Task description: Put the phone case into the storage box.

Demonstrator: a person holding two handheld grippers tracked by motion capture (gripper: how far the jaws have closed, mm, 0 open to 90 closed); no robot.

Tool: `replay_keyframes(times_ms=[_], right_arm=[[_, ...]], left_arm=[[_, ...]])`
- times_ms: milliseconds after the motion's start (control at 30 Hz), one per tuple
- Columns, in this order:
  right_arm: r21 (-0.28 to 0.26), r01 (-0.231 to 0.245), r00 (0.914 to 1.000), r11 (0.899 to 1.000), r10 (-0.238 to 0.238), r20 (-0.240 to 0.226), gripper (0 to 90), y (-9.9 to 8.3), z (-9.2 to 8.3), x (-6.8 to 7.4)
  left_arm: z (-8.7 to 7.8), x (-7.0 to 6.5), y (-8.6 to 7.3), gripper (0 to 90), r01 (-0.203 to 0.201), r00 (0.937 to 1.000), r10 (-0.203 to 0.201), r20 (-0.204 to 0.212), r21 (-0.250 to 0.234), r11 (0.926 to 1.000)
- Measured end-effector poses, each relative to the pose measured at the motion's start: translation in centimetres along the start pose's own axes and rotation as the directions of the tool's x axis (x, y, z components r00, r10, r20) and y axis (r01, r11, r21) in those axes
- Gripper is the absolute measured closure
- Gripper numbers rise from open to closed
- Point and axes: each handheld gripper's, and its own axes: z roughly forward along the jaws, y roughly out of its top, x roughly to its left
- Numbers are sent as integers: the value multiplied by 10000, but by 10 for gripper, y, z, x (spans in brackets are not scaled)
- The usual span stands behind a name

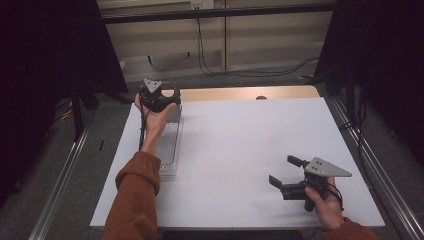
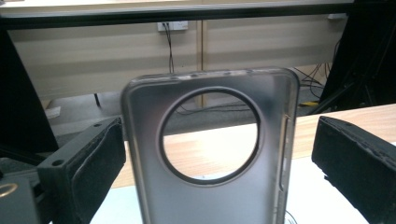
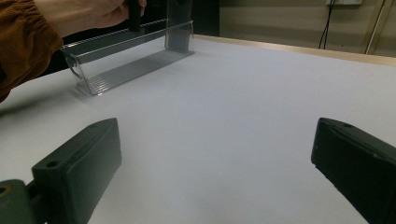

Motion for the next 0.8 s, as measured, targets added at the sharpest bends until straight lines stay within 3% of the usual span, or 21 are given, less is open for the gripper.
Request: replay_keyframes(times_ms=[100, 400, 467, 600, 633, 667, 733, 800], right_arm=[[-10, 4, 10000, 10000, -4, -13, 12, 0, 0, 0], [-14, 9, 10000, 10000, -9, 25, 12, 0, 0, 0], [-12, 20, 10000, 10000, -20, 56, 12, 0, 0, -1], [-54, -106, 9998, 9999, 107, 151, 13, -1, 0, -3], [-54, -106, 9998, 9999, 107, 151, 13, -1, 0, -3], [-42, -65, 9998, 10000, 66, 198, 13, -1, 0, -4], [-49, -98, 9997, 9999, 99, 234, 13, -1, 0, -5], [-36, -74, 9998, 10000, 75, 205, 13, -1, 0, -5]], left_arm=[[-1, 1, 0, 26, -4, 10000, 5, -98, 47, 10000], [-4, 10, 0, 12, 164, 9992, -162, 373, -48, 9999], [-5, 9, 0, 12, 113, 9998, -113, 172, -11, 9999], [-9, 12, 1, 17, 268, 9986, -263, 468, -92, 9996], [-10, 12, 1, 17, 306, 9989, -305, 365, -26, 9995], [-12, 15, 1, 18, 206, 9980, -203, 605, -39, 9998], [-15, 16, 2, 19, 393, 9971, -387, 656, -73, 9992], [-17, 18, 2, 27, 524, 9939, -512, 975, -102, 9986]])
